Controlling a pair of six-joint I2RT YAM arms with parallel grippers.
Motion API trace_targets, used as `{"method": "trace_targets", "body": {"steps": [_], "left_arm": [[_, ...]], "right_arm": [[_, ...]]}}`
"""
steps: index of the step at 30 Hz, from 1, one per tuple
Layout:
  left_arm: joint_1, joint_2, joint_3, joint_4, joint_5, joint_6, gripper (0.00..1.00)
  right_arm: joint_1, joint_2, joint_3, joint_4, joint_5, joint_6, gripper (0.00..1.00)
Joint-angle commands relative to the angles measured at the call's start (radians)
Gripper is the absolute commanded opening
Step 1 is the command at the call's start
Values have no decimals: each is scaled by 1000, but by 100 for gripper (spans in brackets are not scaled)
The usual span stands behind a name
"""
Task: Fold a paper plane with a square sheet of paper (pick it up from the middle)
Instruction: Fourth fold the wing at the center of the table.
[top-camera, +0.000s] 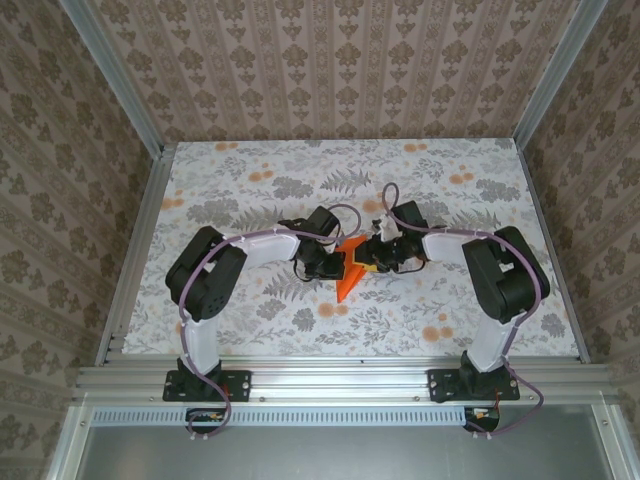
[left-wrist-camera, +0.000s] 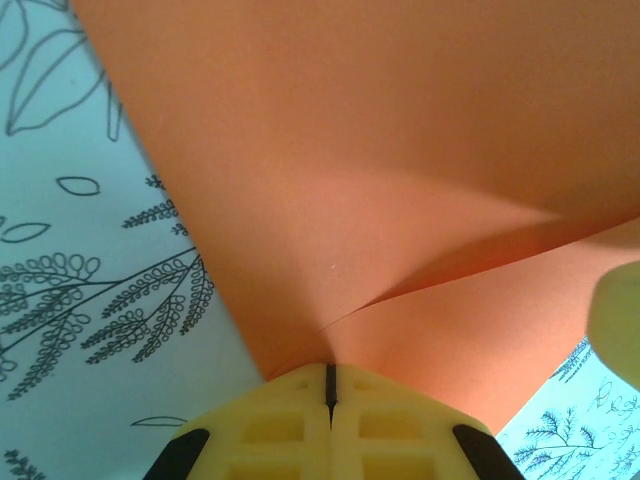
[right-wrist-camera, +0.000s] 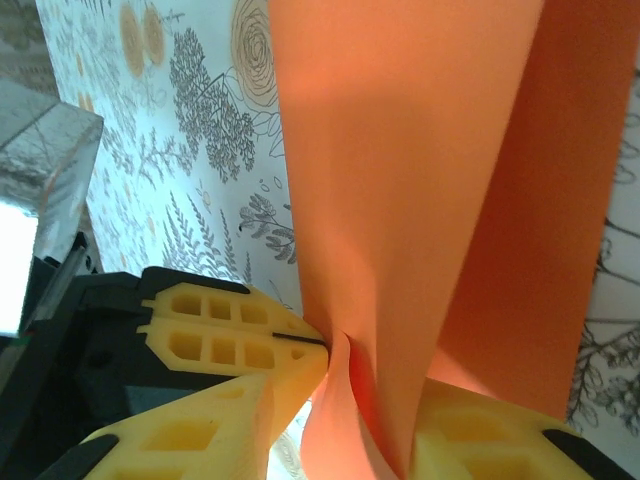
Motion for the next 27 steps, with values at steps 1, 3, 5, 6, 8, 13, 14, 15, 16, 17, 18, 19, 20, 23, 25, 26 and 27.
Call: {"method": "trace_targets", "body": {"steps": [1, 3, 5, 6, 8, 13, 14, 15, 16, 17, 18, 19, 20, 23, 25, 26, 27], "left_arm": [[-11, 2, -33, -90, -28, 17, 0], [-11, -2, -32, -90, -30, 16, 0], [-11, -5, -28, -90, -32, 17, 0], [-12, -8, -26, -90, -31, 17, 0], [-12, -12, -25, -91, -33, 17, 0], [-10, -21, -18, -97, -40, 19, 0], [-10, -26, -19, -97, -42, 20, 0], [-10, -34, -19, -97, -44, 17, 0], [-10, -42, -20, -96, -46, 15, 2], [-9, -55, -22, -94, -48, 13, 5], [-10, -71, -28, -87, -49, 8, 9], [-10, -87, -36, -80, -47, 3, 12], [-10, -107, -44, -71, -47, -4, 16], [-20, -175, -85, -33, -50, -22, 27], [-43, -211, -98, -31, -72, -15, 32], [-61, -226, -102, -42, -95, -7, 33], [-83, -237, -100, -52, -117, -3, 34]], "right_arm": [[0, 25, 53, -123, -44, -137, 32], [-2, 52, 78, -149, -55, -162, 28], [-1, 73, 95, -170, -78, -178, 26], [-2, 77, 98, -169, -87, -182, 24], [-2, 86, 104, -177, -96, -196, 23], [-2, 93, 118, -213, -82, -219, 19], [-5, 93, 121, -219, -80, -221, 17], [-4, 93, 119, -221, -81, -219, 15], [-4, 90, 116, -218, -80, -214, 14], [-4, 87, 112, -215, -78, -206, 13], [-4, 82, 106, -209, -74, -194, 9], [-2, 75, 97, -201, -71, -178, 7], [-3, 65, 86, -188, -69, -157, 7], [-3, 26, 41, -121, -47, -50, 6], [-2, 2, 12, -102, -16, 23, 5], [-2, -14, -8, -85, -5, 56, 4], [2, -33, -35, -57, 10, 88, 4]]}}
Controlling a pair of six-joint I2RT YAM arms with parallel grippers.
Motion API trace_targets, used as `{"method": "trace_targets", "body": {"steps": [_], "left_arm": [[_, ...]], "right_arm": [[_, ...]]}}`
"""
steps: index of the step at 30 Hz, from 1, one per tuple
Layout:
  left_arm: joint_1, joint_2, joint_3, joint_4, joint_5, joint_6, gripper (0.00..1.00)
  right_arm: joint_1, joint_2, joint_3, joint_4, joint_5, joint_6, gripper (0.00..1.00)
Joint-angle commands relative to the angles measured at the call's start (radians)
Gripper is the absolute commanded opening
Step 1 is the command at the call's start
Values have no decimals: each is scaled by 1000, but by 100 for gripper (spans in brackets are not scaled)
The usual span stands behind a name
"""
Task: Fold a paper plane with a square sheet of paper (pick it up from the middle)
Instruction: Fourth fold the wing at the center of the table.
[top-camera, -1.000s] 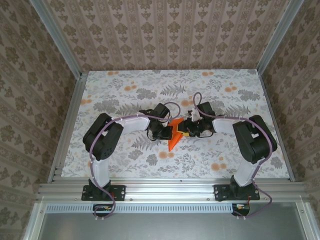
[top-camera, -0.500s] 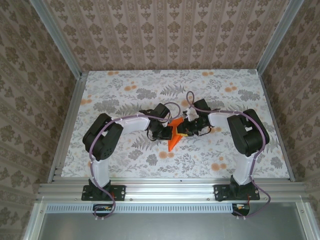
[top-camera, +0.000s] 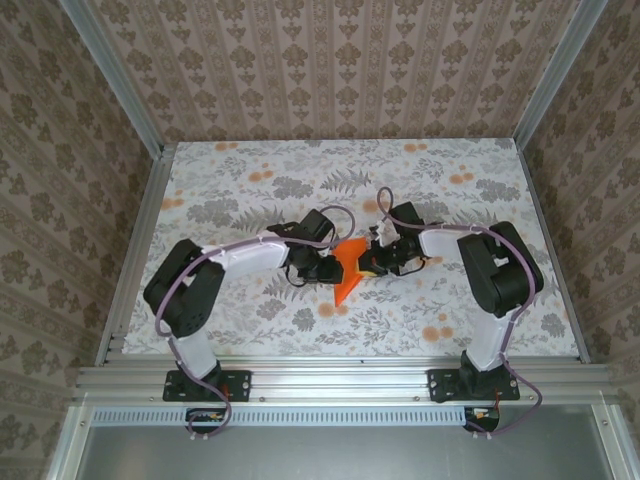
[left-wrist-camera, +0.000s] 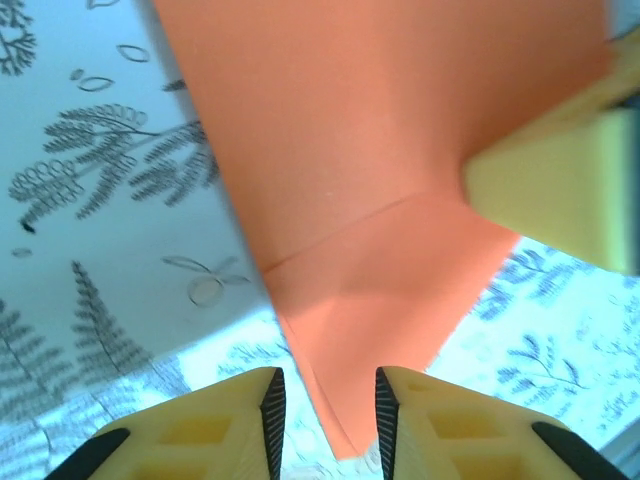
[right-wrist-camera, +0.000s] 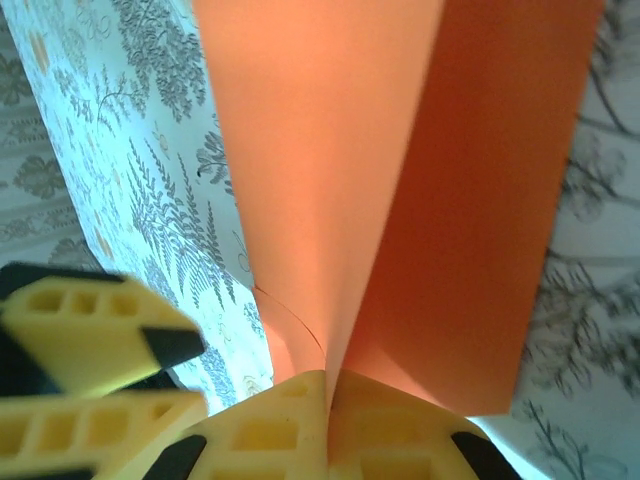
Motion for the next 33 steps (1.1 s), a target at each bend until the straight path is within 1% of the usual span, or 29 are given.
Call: {"method": "trace_targets", "body": {"steps": [1, 6, 11, 13, 17, 21, 26, 33], "left_arm": [[-64, -61, -9, -22, -74, 14, 35], [-182, -89, -37, -18, -177, -8, 40], [-261, -85, -50, -7, -259, -31, 42], [-289, -76, -46, -4, -289, -36, 45], [-332, -43, -15, -21, -347, -32, 45], [-352, -13, 11, -57, -402, -27, 45], [-352, 5, 30, -101, -471, -36, 46], [-348, 47, 66, -135, -503, -26, 45]], "right_arm": [[6, -80, -67, 68, 58, 154, 4], [21, -197, -154, 63, 141, 236, 4], [39, -300, -249, 98, 190, 329, 5], [46, -320, -273, 119, 193, 358, 6], [60, -330, -277, 124, 208, 367, 6], [63, -305, -247, 127, 191, 357, 6], [71, -244, -181, 124, 158, 324, 8], [74, -167, -115, 103, 143, 311, 9]]}}
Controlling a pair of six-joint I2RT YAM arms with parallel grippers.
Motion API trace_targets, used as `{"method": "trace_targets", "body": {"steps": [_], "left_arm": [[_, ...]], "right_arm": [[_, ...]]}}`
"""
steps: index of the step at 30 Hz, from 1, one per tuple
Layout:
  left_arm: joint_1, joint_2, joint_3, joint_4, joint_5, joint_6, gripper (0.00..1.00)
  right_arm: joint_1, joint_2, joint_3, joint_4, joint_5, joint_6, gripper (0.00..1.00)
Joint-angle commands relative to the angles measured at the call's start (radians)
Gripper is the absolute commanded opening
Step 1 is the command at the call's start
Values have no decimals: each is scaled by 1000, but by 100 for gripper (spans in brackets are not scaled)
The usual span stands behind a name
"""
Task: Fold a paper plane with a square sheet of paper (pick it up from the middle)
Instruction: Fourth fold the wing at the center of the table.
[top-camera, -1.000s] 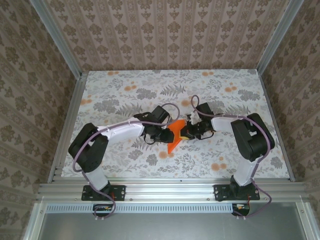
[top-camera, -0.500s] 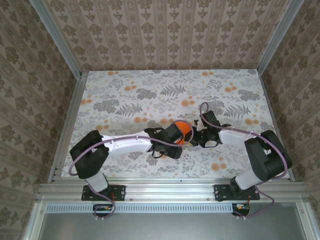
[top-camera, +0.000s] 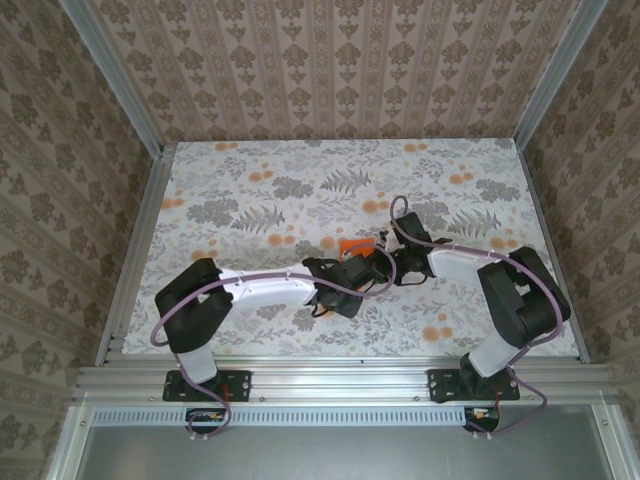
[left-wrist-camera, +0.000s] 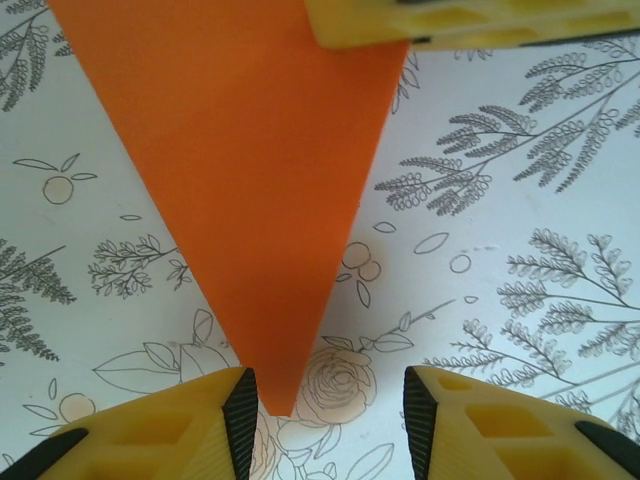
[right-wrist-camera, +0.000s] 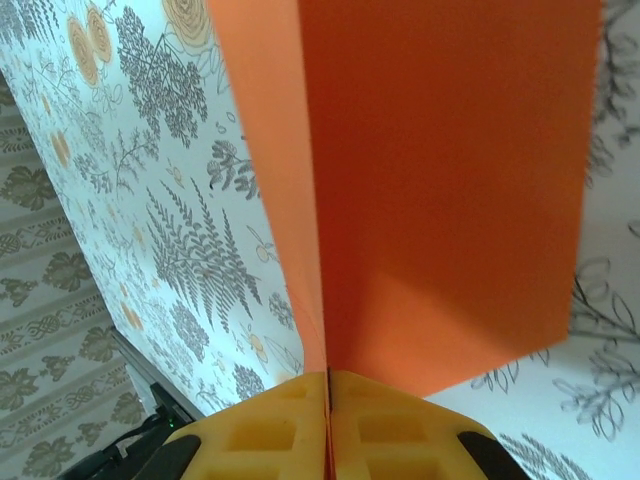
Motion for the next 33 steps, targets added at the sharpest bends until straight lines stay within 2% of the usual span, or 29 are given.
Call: {"method": "trace_targets", "body": {"steps": [1, 6, 11, 27, 33], "left_arm": [[1, 34, 42, -56, -52, -3, 45], [3, 60, 61, -68, -84, -3, 40], [1, 64, 68, -69, -97, -6, 29], [0, 82, 70, -99, -142, -32, 11], [7, 84, 67, -103, -148, -48, 10]], "right_arm": [[6, 37, 39, -17, -27, -10, 9], [7, 49, 55, -32, -32, -20, 10], [8, 63, 64, -38, -35, -25, 10], [7, 68, 82, -62, -35, -34, 12], [9, 68, 88, -74, -36, -42, 13]]}}
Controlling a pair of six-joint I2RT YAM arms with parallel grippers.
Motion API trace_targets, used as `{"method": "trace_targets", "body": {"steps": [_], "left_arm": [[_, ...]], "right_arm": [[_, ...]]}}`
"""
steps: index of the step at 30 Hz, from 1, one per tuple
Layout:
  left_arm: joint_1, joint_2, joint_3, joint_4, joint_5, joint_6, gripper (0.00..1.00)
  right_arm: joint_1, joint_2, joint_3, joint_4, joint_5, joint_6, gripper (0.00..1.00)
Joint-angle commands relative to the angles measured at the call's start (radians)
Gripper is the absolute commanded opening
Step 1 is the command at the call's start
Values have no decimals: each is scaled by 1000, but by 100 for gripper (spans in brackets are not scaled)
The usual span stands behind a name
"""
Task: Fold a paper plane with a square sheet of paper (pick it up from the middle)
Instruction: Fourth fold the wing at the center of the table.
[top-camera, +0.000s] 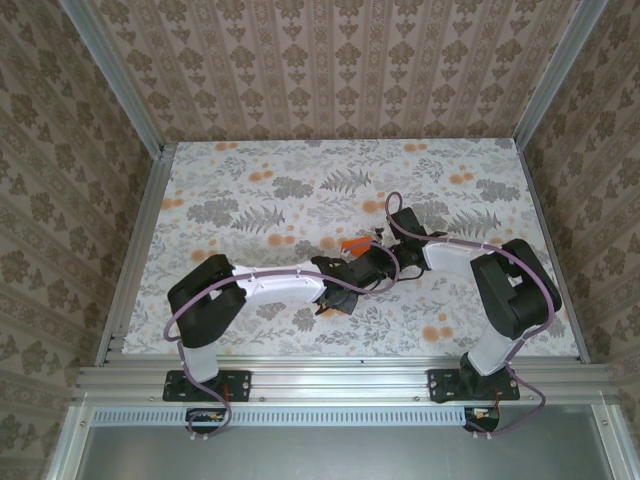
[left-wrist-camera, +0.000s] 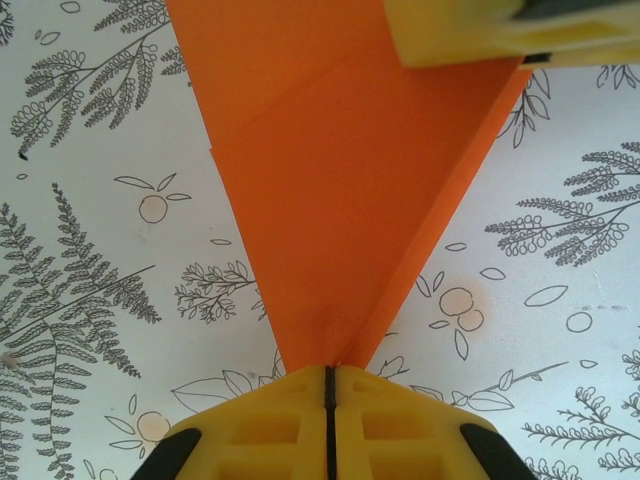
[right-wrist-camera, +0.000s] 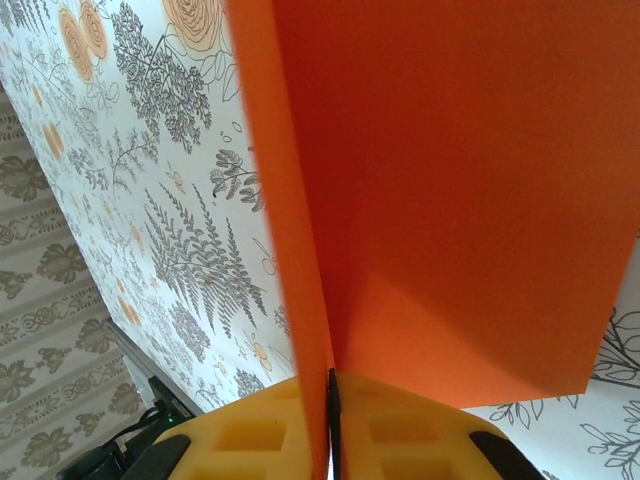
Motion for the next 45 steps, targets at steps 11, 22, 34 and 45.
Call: {"method": "trace_targets", "body": {"steps": [11, 22, 34, 45], "left_arm": [[17, 20, 25, -40, -28, -19, 18], [20, 28, 30, -39, -35, -14, 13], [61, -17, -44, 54, 52, 2, 0], [136, -111, -160, 201, 219, 38, 0]], "right_arm": [[8, 20, 30, -37, -11, -18, 13], [9, 22, 47, -53, -14, -24, 13], [8, 23, 64, -69, -17, -38, 15], [8, 42, 121, -134, 3, -78, 30]]}}
